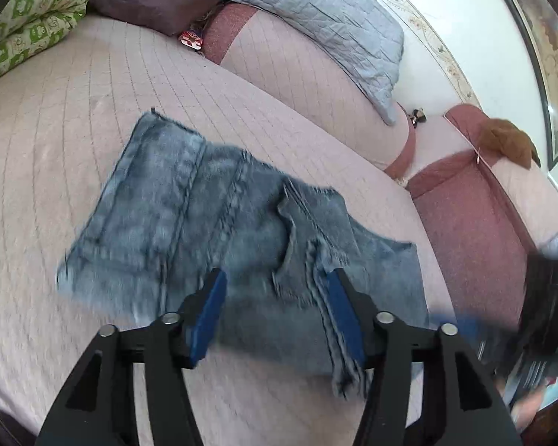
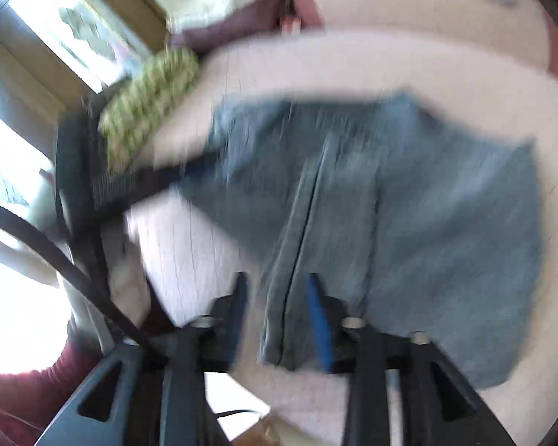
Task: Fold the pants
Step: 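Grasp the folded jeans edge with the right tool and lift it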
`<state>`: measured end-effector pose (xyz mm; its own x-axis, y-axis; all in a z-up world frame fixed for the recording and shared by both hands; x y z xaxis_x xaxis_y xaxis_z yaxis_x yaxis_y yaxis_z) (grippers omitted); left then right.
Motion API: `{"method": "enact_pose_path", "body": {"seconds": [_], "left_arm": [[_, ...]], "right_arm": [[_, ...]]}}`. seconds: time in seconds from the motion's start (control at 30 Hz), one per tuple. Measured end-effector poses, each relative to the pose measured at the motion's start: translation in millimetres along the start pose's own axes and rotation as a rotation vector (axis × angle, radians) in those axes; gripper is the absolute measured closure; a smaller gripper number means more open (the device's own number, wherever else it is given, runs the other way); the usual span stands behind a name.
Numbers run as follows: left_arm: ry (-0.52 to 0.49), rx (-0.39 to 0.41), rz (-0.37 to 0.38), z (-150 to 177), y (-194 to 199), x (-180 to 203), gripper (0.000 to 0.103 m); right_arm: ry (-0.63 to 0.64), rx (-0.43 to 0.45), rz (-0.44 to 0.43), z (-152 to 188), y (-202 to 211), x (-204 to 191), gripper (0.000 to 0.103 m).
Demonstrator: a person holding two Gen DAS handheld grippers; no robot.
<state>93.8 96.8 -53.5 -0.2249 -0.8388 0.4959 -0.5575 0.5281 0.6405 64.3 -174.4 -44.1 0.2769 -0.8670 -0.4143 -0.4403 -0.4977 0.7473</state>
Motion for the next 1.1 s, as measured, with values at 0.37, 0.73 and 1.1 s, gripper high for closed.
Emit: {"method": "enact_pose_path", "body": {"seconds": [0.37, 0.73, 1.1], "left_arm": [[-0.091, -0.053, 0.022, 43, -6, 23, 0.045], [-0.003, -0.039, 0.11, 42, -3, 11, 0.044], [-0.06, -0.092, 0.124, 65, -2, 50, 0.044]], "right_arm": [[0.203, -0.132, 0.183, -38, -90, -15, 0.042], [0.14, -0.1, 0.234, -63, -82, -6, 0.087], [0.034, -0.095, 0.192, -76, -100, 19, 0.025]]}}
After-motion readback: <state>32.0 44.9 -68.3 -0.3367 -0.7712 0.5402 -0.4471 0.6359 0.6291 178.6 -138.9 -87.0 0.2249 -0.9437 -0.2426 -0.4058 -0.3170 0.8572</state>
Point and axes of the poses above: each gripper's, at about its wrist camera, not at the fingertips, and y roughly against the way its jaws point, x to its right, z to its underside, the point moved 3 cm from there along -y, roughly the way its jaws point, and after that the axes turned 3 degrees about -y, right-handed, at the moved point
